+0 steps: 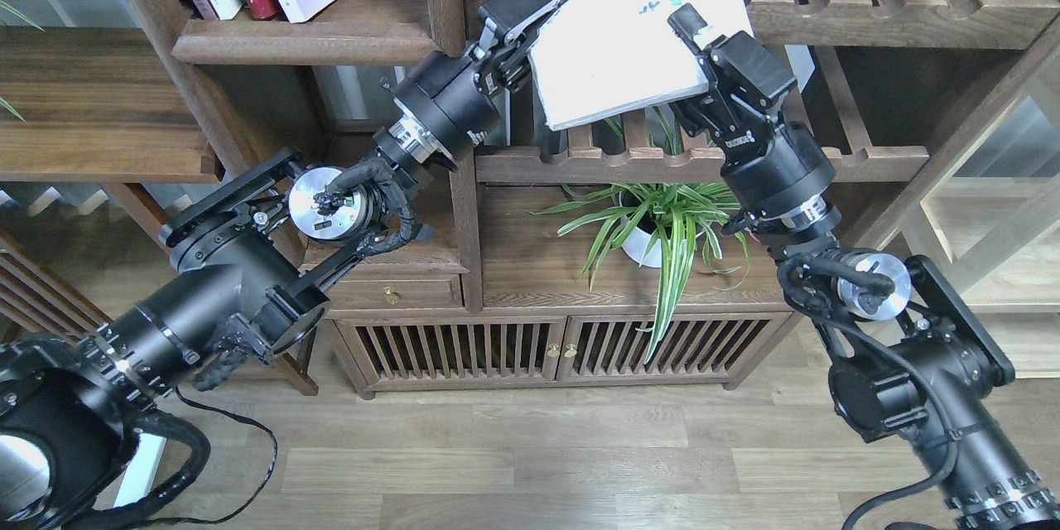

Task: Organize books on shelf
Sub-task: 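Grasp the white book's edge with the left gripper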

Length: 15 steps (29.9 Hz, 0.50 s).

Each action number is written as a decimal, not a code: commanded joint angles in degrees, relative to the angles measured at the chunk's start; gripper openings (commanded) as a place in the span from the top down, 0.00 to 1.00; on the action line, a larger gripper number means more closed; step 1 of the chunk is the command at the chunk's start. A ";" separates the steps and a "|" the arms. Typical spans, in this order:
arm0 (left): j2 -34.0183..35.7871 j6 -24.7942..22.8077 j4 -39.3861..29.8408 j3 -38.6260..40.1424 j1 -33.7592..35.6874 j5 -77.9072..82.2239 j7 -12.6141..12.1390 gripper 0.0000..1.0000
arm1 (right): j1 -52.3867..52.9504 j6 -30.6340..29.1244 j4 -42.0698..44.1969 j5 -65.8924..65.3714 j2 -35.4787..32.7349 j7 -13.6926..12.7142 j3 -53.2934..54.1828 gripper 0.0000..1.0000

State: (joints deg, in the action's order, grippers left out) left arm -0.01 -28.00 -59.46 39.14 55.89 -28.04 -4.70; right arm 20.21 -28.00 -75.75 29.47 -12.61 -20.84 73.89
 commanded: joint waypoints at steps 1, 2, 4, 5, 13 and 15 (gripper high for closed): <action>0.01 0.00 0.05 0.06 -0.08 0.09 0.39 1.00 | -0.17 0.00 0.08 -0.20 -0.13 0.37 0.64 0.68; 0.01 0.00 0.05 0.06 -0.08 0.09 0.48 1.00 | -0.17 0.00 0.08 -0.47 -0.22 0.37 0.81 0.61; 0.01 0.00 0.31 0.06 -0.08 0.18 0.57 1.00 | -0.17 0.00 0.08 -1.52 -0.22 0.37 1.43 0.53; 0.01 0.00 0.40 0.06 -0.17 0.27 0.57 1.00 | -0.17 0.00 0.08 -2.39 -0.22 0.37 2.13 0.49; 0.01 0.00 0.66 0.06 -1.13 0.80 0.83 1.00 | -0.96 0.00 0.34 -5.56 -0.48 0.37 5.91 0.34; 0.01 0.00 0.58 -0.03 -1.31 0.97 0.83 1.00 | -1.23 0.00 0.69 -6.00 -1.09 0.37 6.79 0.33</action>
State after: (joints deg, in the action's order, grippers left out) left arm 0.00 -28.00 -58.78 39.16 54.93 -27.26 -3.87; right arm 19.35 -28.00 -75.41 24.04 -13.08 -20.45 79.46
